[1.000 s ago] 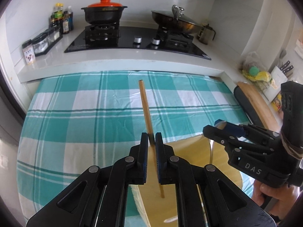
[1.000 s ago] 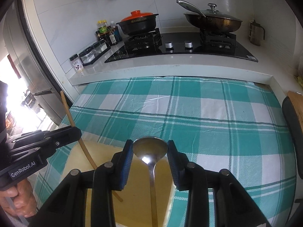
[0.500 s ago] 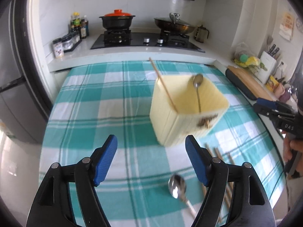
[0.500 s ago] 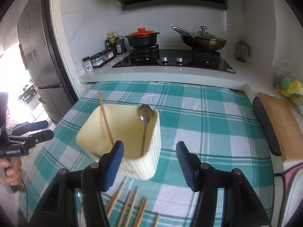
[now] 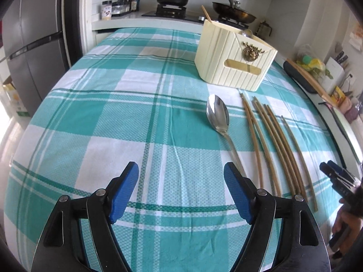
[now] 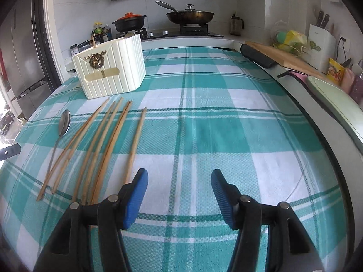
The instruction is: Organize utensils
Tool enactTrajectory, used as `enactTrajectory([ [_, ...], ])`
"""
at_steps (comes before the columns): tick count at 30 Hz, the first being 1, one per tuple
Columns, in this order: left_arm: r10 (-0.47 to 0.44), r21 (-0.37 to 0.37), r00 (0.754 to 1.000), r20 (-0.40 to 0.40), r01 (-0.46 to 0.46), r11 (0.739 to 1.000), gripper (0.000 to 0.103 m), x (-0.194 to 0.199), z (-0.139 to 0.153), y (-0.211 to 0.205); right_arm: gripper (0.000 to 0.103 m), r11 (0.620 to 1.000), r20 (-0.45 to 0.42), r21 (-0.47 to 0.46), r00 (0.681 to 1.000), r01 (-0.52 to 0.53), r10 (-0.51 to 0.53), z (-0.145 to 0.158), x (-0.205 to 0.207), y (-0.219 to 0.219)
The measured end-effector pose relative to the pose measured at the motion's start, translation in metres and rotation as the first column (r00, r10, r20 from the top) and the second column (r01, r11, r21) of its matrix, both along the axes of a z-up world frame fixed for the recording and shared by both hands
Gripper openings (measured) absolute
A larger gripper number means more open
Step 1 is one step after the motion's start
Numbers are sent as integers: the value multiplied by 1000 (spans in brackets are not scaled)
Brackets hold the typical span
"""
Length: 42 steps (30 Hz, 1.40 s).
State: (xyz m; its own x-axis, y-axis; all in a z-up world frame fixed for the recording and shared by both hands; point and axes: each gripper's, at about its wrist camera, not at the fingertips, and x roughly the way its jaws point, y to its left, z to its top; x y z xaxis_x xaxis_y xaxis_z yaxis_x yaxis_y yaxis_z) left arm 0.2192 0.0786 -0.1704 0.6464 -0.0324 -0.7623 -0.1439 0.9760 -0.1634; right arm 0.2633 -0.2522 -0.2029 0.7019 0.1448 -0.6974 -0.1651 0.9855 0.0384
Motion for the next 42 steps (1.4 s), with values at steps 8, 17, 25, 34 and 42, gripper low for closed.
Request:
enactTrajectory([
  [8, 57, 130, 997, -49, -50, 990, 80, 11, -34, -7, 59, 999, -16, 36, 999, 38, -37, -10, -6, -8],
  [17, 58, 168, 994, -87, -43, 985, 103, 44, -40, -7, 59, 999, -51, 15, 998, 39, -38, -19, -5, -5],
  [25, 91, 147, 992, -85, -78, 986, 103, 45, -42, -5, 59, 999, -51, 30, 998, 43, -41, -19, -5, -6],
  [34, 91, 147, 992, -85, -78, 986, 103, 45, -42, -5, 59, 999, -53, 11, 998, 42, -42, -20, -5, -4],
  [42, 91, 147, 992, -85, -78, 986, 103, 44, -42, -4, 59, 999, -54, -4, 998, 44, -44, -20, -5, -3],
])
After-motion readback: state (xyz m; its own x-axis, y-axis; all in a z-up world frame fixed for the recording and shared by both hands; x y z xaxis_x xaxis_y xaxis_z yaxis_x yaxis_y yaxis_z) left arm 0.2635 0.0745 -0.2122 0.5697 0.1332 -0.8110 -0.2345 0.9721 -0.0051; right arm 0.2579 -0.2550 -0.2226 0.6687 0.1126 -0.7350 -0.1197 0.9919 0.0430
